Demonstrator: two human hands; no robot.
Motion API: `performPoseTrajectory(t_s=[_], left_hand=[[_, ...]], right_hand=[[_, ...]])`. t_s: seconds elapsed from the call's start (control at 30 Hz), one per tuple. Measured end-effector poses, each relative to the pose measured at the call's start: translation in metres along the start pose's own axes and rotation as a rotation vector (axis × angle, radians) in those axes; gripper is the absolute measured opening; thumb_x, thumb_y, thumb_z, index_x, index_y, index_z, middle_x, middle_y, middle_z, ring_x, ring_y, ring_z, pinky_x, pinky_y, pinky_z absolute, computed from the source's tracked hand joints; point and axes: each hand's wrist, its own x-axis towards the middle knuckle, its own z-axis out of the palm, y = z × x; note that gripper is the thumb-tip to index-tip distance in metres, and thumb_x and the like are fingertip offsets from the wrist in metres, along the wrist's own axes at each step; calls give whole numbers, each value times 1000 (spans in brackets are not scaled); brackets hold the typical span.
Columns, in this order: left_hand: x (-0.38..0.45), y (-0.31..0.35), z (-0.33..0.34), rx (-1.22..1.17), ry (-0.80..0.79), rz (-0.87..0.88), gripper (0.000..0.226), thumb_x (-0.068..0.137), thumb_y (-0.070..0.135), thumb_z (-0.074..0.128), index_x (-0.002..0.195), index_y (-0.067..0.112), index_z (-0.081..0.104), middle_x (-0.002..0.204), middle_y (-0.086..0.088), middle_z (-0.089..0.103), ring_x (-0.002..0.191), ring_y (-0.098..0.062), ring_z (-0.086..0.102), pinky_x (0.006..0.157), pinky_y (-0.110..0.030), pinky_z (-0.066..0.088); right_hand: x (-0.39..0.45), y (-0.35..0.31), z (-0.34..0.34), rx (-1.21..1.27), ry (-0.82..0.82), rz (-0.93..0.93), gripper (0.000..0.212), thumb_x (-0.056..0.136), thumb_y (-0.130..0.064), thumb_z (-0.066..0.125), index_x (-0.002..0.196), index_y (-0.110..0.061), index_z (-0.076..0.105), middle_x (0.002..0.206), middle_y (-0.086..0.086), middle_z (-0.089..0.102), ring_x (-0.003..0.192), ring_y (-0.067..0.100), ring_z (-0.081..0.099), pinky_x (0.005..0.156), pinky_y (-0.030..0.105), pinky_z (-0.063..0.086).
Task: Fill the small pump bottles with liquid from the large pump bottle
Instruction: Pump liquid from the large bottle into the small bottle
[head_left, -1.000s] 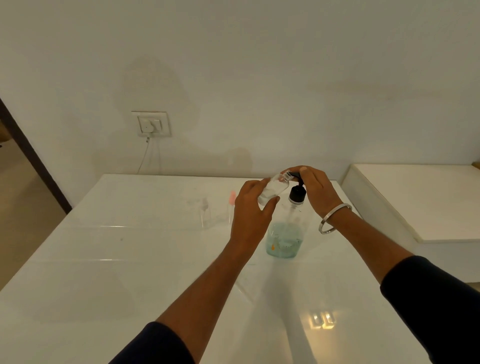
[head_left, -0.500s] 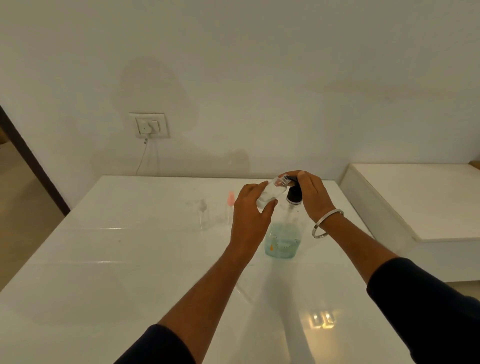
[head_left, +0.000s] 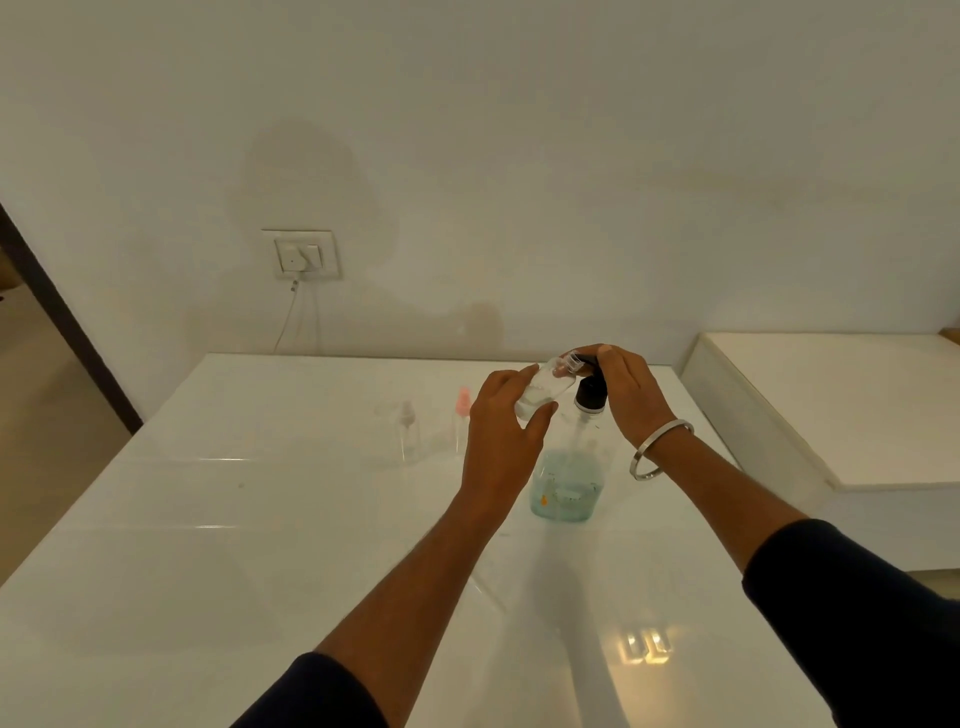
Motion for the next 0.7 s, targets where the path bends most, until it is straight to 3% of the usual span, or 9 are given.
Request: performPoseTrajectory(t_s=[0.07,0.17,0.3,0.37,0.5,0.57,0.63,0.7], left_hand=[[0,-1,2,3,0,-12,44,85,24,68,125,14,56,122,-2,58,104,-2,48,83,5,32],[-1,-1,3,-9,-1,-23,43,85,23,67,125,13,55,123,-2,57,102,0,45,83,6,32],[-3,0,1,0,-7,-24,44,85,24,68,126,15,55,123,-1,57,103,0,45,82,6,32],[-3,1,-1,-13,-9,-14,44,84,25,68,126,16,56,122,0,57,104,-3,50,84,2,35],[-3,4,-3,-8,-4,2,45,85,26,68,126,16,55,122,0,57,109,-9,53,89,-9,39],[-2,5,-3,-12,-4,0,45,84,25,68,126,15,55,121,-1,58,108,-9,53,89,-10,40],[-1,5,-2,-7,0,3,45,84,25,68,126,15,55,121,-1,58,106,-5,52,86,-3,37],[0,3,0,8,1,1,45,84,26,68,126,15,55,122,-1,58,107,-5,51,84,1,35]], right_hand=[[1,5,2,1,20,11,37,98,-12,29,100,-4,65,97,10,68,91,14,62,83,14,47],[1,7,3,0,39,20,37,98,-12,30,104,-1,65,101,12,66,91,15,60,78,6,46],[-4,7,4,38,23,6,47,89,-29,29,104,-1,65,100,11,68,94,19,63,87,16,48],[-5,2,3,33,12,-5,40,93,-23,29,101,-6,65,100,9,67,96,19,63,87,17,48],[-2,-9,-4,-21,-18,1,35,98,-9,28,100,-9,63,99,5,64,90,12,59,79,5,44],[1,-7,-6,-40,-28,8,36,98,-10,28,100,-8,63,100,7,65,93,17,60,85,13,46],[3,-3,-5,-24,-44,11,36,98,-14,28,101,-6,64,101,11,66,97,23,61,91,25,47],[2,2,-2,0,-31,21,39,96,-21,30,102,-4,64,103,13,67,98,23,62,91,24,48]])
